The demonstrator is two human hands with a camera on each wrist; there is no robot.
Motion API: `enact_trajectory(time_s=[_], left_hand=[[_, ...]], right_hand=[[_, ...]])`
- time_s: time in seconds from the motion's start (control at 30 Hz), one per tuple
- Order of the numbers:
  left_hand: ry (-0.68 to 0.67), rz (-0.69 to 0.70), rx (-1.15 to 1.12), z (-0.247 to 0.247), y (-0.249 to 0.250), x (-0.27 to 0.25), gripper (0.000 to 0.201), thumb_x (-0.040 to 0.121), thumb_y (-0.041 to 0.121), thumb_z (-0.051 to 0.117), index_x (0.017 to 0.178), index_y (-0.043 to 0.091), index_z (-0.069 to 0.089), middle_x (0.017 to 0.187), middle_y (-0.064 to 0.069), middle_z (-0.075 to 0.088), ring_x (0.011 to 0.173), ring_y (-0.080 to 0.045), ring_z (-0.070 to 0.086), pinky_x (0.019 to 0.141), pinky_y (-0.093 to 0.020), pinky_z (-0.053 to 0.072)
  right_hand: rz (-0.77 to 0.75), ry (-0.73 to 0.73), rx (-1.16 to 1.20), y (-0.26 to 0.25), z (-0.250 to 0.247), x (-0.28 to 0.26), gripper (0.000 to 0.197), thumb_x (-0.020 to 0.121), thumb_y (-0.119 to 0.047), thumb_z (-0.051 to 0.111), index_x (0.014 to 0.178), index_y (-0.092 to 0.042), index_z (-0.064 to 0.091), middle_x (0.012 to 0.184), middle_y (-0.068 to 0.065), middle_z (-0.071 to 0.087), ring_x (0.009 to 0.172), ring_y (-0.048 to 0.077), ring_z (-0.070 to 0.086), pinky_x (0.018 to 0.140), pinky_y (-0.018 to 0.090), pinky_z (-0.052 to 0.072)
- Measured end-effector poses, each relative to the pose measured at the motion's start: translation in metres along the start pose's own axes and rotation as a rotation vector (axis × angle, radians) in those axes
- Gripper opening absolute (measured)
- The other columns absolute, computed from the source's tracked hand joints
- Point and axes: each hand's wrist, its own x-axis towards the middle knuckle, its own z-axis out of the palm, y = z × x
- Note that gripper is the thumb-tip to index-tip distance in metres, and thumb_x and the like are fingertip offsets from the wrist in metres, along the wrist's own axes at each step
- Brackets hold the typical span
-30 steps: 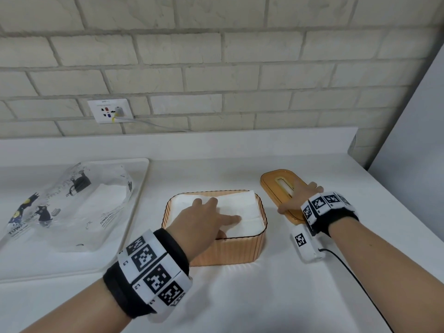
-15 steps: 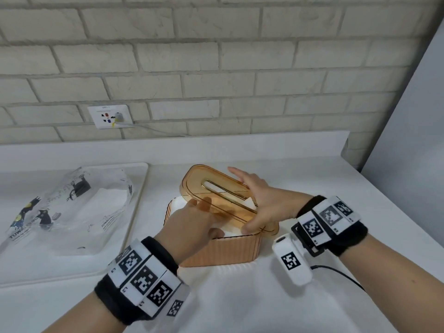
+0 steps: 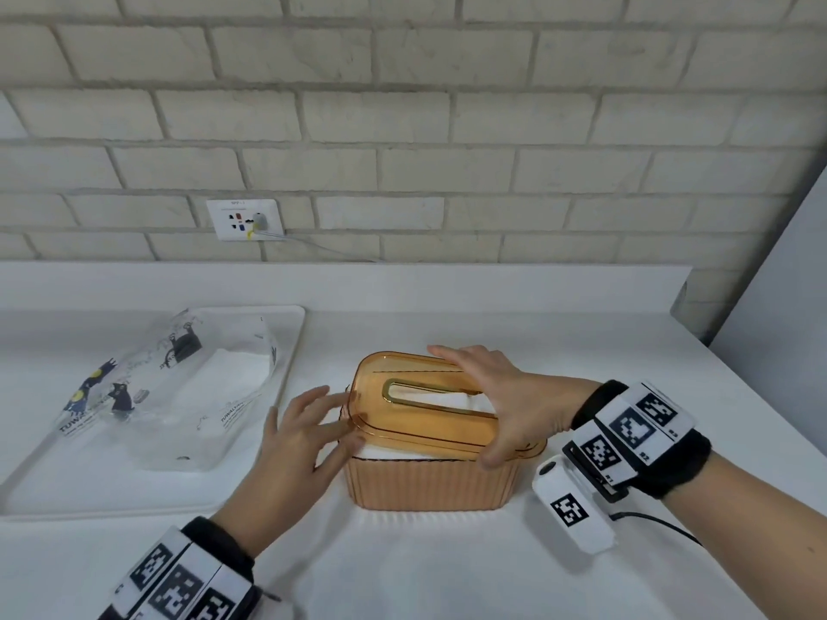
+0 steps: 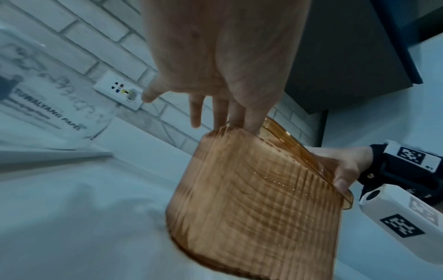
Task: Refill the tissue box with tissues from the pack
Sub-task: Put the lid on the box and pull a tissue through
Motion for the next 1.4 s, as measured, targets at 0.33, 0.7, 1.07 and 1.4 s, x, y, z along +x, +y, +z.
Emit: enact_trajectory(time_s=[0.33, 0.7, 1.07, 1.4], left_hand=[[0.059, -0.252, -0.458, -0.002, 0.003, -0.002, 0.064, 0.079, 0.073, 0.039, 0.121, 0.029, 0.055, 0.111, 0.02, 0.056, 0.101, -0.007, 0.06, 0.085, -0.021, 0.053], [0.004, -0.292, -0.268, -0.007, 0.005, 0.006, 0.029, 0.095, 0.022, 0.053, 0.123, 0.018, 0.056, 0.119, 0.008, 0.055, 0.092, -0.001, 0.059, 0.075, -0.018, 0.05], [-0.172, 0.127, -0.059, 0.01, 0.053, 0.06, 0.046, 0.085, 0.053, 0.039, 0.117, 0.03, 0.064, 0.117, 0.011, 0.052, 0.106, -0.005, 0.041, 0.099, -0.037, 0.037], [-0.004, 0.0, -0.025, 0.04, 0.088, 0.047, 0.029, 0.096, 0.032, 0.049, 0.123, 0.024, 0.056, 0.126, 0.008, 0.046, 0.12, -0.009, 0.036, 0.092, -0.02, 0.017]], right_hand=[[-0.019, -0.04, -0.129, -0.005, 0.009, 0.019, 0.126, 0.059, -0.03, 0.083, 0.143, -0.045, -0.01, 0.145, -0.006, 0.01, 0.135, 0.019, 0.01, 0.115, 0.038, 0.019], [-0.023, -0.055, -0.098, -0.001, 0.008, 0.013, 0.121, 0.064, -0.038, 0.083, 0.147, -0.034, -0.005, 0.152, -0.008, 0.007, 0.14, 0.014, 0.005, 0.117, 0.037, 0.016], [-0.061, 0.317, 0.02, 0.008, 0.016, 0.011, 0.014, 0.087, -0.026, 0.062, 0.1, -0.021, 0.061, 0.12, -0.005, 0.046, 0.119, 0.011, 0.033, 0.103, 0.028, 0.031], [0.009, 0.362, -0.079, 0.02, 0.015, 0.0, 0.007, 0.09, -0.02, 0.055, 0.095, -0.02, 0.06, 0.096, -0.011, 0.052, 0.096, 0.009, 0.043, 0.094, 0.036, 0.039]])
